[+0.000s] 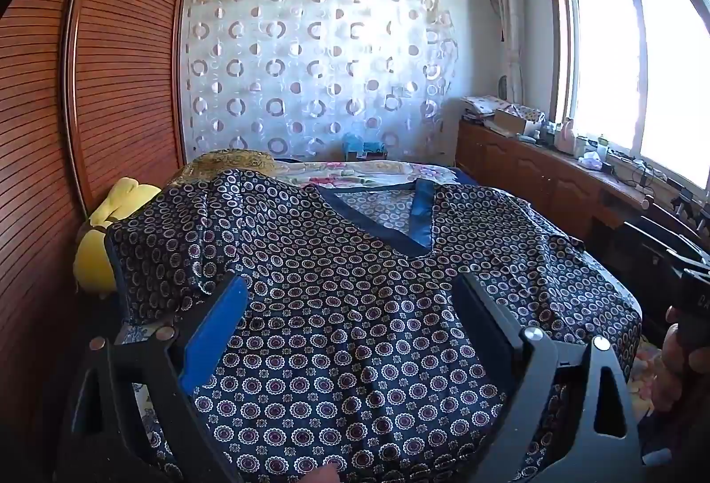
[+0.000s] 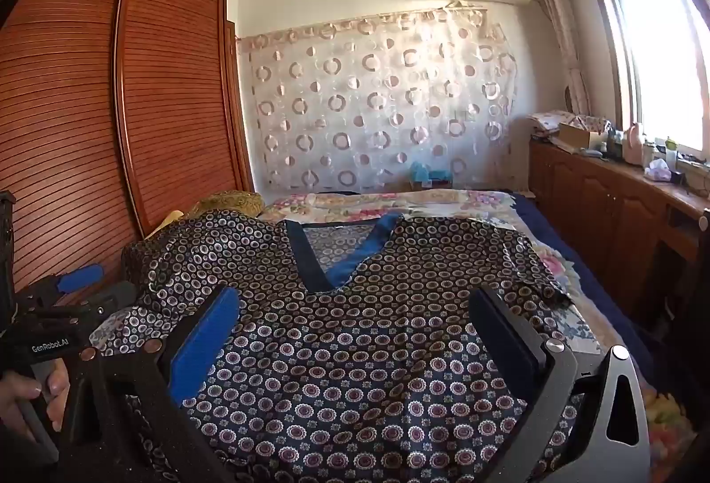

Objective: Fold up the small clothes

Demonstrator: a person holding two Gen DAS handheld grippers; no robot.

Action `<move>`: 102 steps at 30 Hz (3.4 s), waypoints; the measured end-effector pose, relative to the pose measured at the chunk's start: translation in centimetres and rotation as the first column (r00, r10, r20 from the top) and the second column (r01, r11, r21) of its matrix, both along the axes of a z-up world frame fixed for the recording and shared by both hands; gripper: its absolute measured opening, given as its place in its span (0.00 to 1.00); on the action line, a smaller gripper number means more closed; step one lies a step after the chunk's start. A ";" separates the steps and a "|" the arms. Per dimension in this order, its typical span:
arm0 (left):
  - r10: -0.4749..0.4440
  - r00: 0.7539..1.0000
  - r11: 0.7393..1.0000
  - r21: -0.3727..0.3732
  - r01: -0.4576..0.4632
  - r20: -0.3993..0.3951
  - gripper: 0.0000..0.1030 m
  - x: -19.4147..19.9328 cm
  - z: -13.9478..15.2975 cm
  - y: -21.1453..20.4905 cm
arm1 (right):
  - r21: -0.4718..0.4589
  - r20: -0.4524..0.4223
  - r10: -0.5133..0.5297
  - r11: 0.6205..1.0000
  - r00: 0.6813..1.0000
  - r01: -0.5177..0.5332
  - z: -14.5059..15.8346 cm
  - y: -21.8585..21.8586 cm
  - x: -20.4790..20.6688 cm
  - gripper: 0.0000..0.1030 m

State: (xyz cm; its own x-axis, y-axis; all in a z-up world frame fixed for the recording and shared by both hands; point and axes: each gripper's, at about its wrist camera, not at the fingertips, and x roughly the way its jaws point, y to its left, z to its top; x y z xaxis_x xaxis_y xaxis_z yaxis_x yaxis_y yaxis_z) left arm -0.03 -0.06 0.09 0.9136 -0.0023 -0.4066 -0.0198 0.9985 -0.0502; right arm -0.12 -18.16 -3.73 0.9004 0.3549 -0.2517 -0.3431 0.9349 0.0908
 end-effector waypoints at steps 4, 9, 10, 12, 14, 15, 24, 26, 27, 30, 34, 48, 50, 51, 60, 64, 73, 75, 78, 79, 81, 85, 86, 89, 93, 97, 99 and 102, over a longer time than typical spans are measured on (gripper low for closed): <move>-0.005 1.000 1.000 0.005 0.005 0.015 0.91 -0.2 0.3 -0.3 | -0.004 0.000 0.007 1.000 1.000 -0.007 0.1 0.2 -0.2 1.00; 0.019 1.000 1.000 -0.001 -0.019 0.018 0.91 -0.5 0.5 0.1 | -0.003 -0.002 0.009 1.000 1.000 -0.009 -0.1 -0.2 0.0 1.00; 0.019 1.000 1.000 0.002 -0.019 0.021 0.91 -0.6 0.6 -0.1 | -0.002 -0.003 0.005 1.000 1.000 -0.005 -0.1 0.0 0.0 1.00; 0.018 1.000 1.000 0.004 -0.018 0.024 0.91 -0.8 0.8 -0.1 | -0.007 -0.005 0.006 1.000 1.000 -0.006 -0.1 0.1 0.1 1.00; 0.018 0.999 1.000 0.006 -0.018 0.027 0.91 -0.9 1.0 -0.1 | -0.008 -0.002 0.004 1.000 1.000 -0.004 -0.1 0.1 0.2 1.00; 0.018 0.999 1.000 0.007 -0.018 0.028 0.91 -0.9 1.1 -0.1 | -0.007 -0.001 0.005 1.000 1.000 -0.005 -0.1 0.2 0.2 1.00; 0.021 0.999 1.000 0.014 -0.021 0.031 0.91 -1.0 1.0 -0.4 | -0.001 0.003 0.007 1.000 1.000 -0.007 -0.1 0.0 -0.1 1.00; 0.021 0.999 1.000 0.015 -0.021 0.030 0.91 -0.9 1.0 -0.4 | -0.001 0.002 0.007 1.000 1.000 -0.007 -0.1 0.0 -0.1 1.00; 0.022 0.999 1.000 0.015 -0.022 0.030 0.91 -1.0 1.0 -0.4 | -0.001 0.002 0.007 1.000 1.000 -0.007 -0.1 0.0 -0.1 1.00; 0.021 0.999 1.000 0.015 -0.022 0.030 0.91 -1.0 1.1 -0.4 | -0.001 0.001 0.007 1.000 1.000 -0.007 -0.1 0.0 -0.2 1.00; 0.022 0.999 1.000 0.016 -0.022 0.031 0.91 -1.0 1.0 -0.5 | 0.000 0.000 0.007 1.000 1.000 -0.007 -0.1 0.0 -0.2 1.00; 0.017 1.000 1.000 0.013 -0.017 0.025 0.91 -1.1 0.8 -0.9 | -0.003 -0.006 0.011 1.000 1.000 -0.011 -0.1 0.0 0.0 1.00; 0.017 1.000 1.000 0.013 -0.017 0.026 0.91 -1.1 0.8 -1.0 | -0.003 -0.006 0.009 1.000 1.000 -0.009 -0.1 0.0 0.0 1.00; 0.017 1.000 1.000 0.014 -0.017 0.025 0.91 -1.1 0.8 -1.0 | -0.002 -0.007 0.010 1.000 1.000 -0.010 -0.1 0.0 0.0 1.00; 0.015 1.000 1.000 0.012 -0.016 0.022 0.91 -0.8 0.6 -1.0 | 0.003 -0.011 0.010 1.000 1.000 -0.010 -0.2 -0.1 0.1 1.00; 0.015 1.000 1.000 0.012 -0.015 0.023 0.91 -0.8 0.6 -1.0 | 0.002 -0.010 0.010 1.000 1.000 -0.010 -0.2 -0.1 0.1 1.00; 0.015 1.000 1.000 0.011 -0.015 0.023 0.91 -0.8 0.6 -1.0 | 0.003 -0.011 0.012 1.000 1.000 -0.012 -0.2 -0.1 0.2 1.00; 0.015 1.000 1.000 0.012 -0.016 0.022 0.91 -0.8 0.6 -1.0 | 0.003 -0.011 0.011 1.000 1.000 -0.011 -0.2 -0.1 0.2 1.00; 0.016 1.000 1.000 0.012 -0.016 0.023 0.91 -0.8 0.6 -1.0 | 0.004 -0.011 0.010 1.000 1.000 -0.010 -0.2 -0.1 0.2 1.00; 0.016 1.000 1.000 0.012 -0.016 0.023 0.91 -0.8 0.6 -1.0 | 0.004 -0.011 0.011 1.000 1.000 -0.010 -0.2 -0.1 0.2 1.00; 0.015 1.000 1.000 0.013 -0.015 0.023 0.91 -0.8 0.6 -1.1 | 0.004 -0.011 0.011 1.000 1.000 -0.011 -0.2 -0.1 0.2 1.00; 0.014 1.000 1.000 0.012 -0.015 0.023 0.91 -0.8 0.6 -1.1 | 0.005 -0.010 0.010 1.000 1.000 -0.010 -0.2 -0.1 0.2 1.00; 0.014 1.000 1.000 0.013 -0.015 0.023 0.91 -0.8 0.6 -1.1 | 0.005 -0.011 0.010 1.000 1.000 -0.010 -0.2 -0.1 0.2 1.00; 0.014 1.000 1.000 0.012 -0.014 0.022 0.91 -0.8 0.6 -1.1 | 0.005 -0.010 0.010 1.000 1.000 -0.010 -0.2 -0.1 0.2 1.00; 0.008 1.000 1.000 0.011 -0.008 0.013 0.91 -0.7 0.3 -1.3 | 0.002 -0.016 0.017 1.000 1.000 -0.017 -0.2 0.3 0.5 1.00; 0.002 1.000 1.000 0.015 -0.002 -0.009 0.91 -0.4 -0.4 -1.1 | -0.006 -0.021 0.032 0.999 0.999 -0.032 -0.4 0.6 0.6 1.00; 0.005 1.000 1.000 0.012 -0.005 -0.027 0.91 -0.1 -0.9 -0.7 | -0.004 -0.030 0.040 0.999 0.999 -0.040 -0.5 0.7 0.9 1.00; 0.012 0.998 1.000 0.006 -0.011 -0.054 0.91 0.2 -1.9 0.3 | 0.006 -0.055 0.069 0.998 0.996 -0.069 -1.1 0.6 1.6 1.00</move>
